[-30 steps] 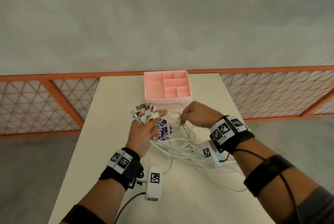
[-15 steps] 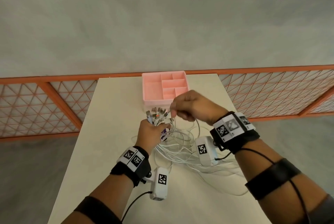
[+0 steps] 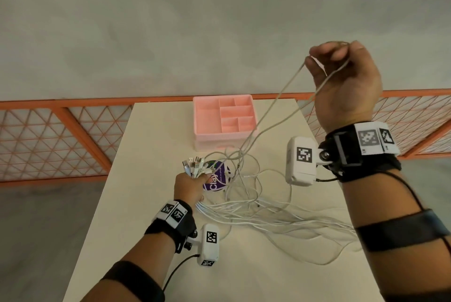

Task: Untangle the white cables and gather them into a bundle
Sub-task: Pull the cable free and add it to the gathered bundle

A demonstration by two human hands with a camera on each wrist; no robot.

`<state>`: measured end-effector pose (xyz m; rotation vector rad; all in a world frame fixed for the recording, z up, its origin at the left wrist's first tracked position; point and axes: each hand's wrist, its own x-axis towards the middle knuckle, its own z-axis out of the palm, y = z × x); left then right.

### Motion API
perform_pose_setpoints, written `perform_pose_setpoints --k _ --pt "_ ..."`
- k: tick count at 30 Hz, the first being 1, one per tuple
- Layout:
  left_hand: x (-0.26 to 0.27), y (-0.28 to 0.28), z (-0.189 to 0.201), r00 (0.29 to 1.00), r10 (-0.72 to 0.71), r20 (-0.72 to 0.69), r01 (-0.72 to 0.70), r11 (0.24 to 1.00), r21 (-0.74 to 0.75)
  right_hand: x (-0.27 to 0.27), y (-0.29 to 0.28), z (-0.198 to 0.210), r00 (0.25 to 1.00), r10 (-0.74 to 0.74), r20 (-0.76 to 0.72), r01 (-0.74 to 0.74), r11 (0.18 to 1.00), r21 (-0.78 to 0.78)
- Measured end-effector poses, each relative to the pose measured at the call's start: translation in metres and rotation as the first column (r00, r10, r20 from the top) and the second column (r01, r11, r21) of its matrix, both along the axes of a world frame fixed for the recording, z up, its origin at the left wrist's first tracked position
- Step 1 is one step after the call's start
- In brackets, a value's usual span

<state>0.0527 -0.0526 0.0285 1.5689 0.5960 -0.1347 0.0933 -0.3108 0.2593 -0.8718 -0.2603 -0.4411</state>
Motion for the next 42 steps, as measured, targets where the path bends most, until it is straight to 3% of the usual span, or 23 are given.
perform_pose_setpoints --k 3,5,8,11,13,18,21,23,27,29,33,38,42 --pt "0.000 0.001 -0.002 0.999 0.033 -0.021 -0.033 0.999 -0.014 -0.006 0.000 -0.007 0.983 0.067 -0.168 -0.083 0.993 -0.089" --pt "0.001 -0.001 0.004 0.999 0.044 0.005 -0.044 0.998 -0.035 -0.009 0.004 -0.019 0.940 0.075 -0.333 -0.169 0.950 -0.263" --pt "0.001 -0.008 0.018 0.996 0.048 0.080 -0.040 0.995 -0.093 -0.014 0.010 -0.044 0.831 -0.007 -0.556 -0.358 0.758 -0.545" --pt "0.003 -0.012 0.034 0.984 0.036 0.174 0.001 0.978 -0.209 -0.023 0.020 -0.070 0.716 -0.053 -0.696 -0.579 0.510 -0.636" --pt "0.004 -0.014 0.046 0.976 0.007 0.218 0.051 0.964 -0.259 -0.028 0.028 -0.085 0.686 -0.078 -0.723 -0.638 0.413 -0.650" --pt "0.005 -0.016 0.055 0.956 -0.049 0.288 0.131 0.953 -0.274 -0.027 0.038 -0.114 0.707 -0.149 -0.691 -0.601 0.388 -0.699" --pt "0.008 -0.014 0.046 0.970 -0.025 0.241 0.086 0.966 -0.243 -0.027 0.034 -0.119 0.706 -0.176 -0.686 -0.615 0.329 -0.717" --pt "0.009 -0.011 0.036 0.980 -0.028 0.195 0.063 0.982 -0.180 -0.025 0.033 -0.117 0.734 -0.154 -0.661 -0.553 0.428 -0.714" --pt "0.004 -0.005 0.016 0.994 -0.071 0.080 0.078 0.993 -0.086 -0.014 0.024 -0.100 0.801 -0.245 -0.546 -0.114 0.833 -0.542" --pt "0.003 -0.001 0.006 0.998 -0.061 0.021 0.063 0.996 -0.058 -0.008 0.015 -0.092 0.806 -0.247 -0.537 0.020 0.919 -0.393" --pt "-0.001 0.006 -0.005 0.997 -0.025 -0.069 0.023 0.999 -0.039 -0.004 0.006 -0.092 0.814 -0.187 -0.550 0.011 0.952 -0.307" --pt "-0.010 0.015 -0.014 0.968 -0.030 -0.250 -0.018 0.982 -0.186 -0.008 0.003 -0.107 0.803 -0.175 -0.570 -0.029 0.943 -0.330" --pt "-0.017 0.016 -0.015 0.954 -0.075 -0.290 0.000 0.968 -0.251 -0.009 0.001 -0.116 0.789 -0.188 -0.584 -0.031 0.939 -0.344"
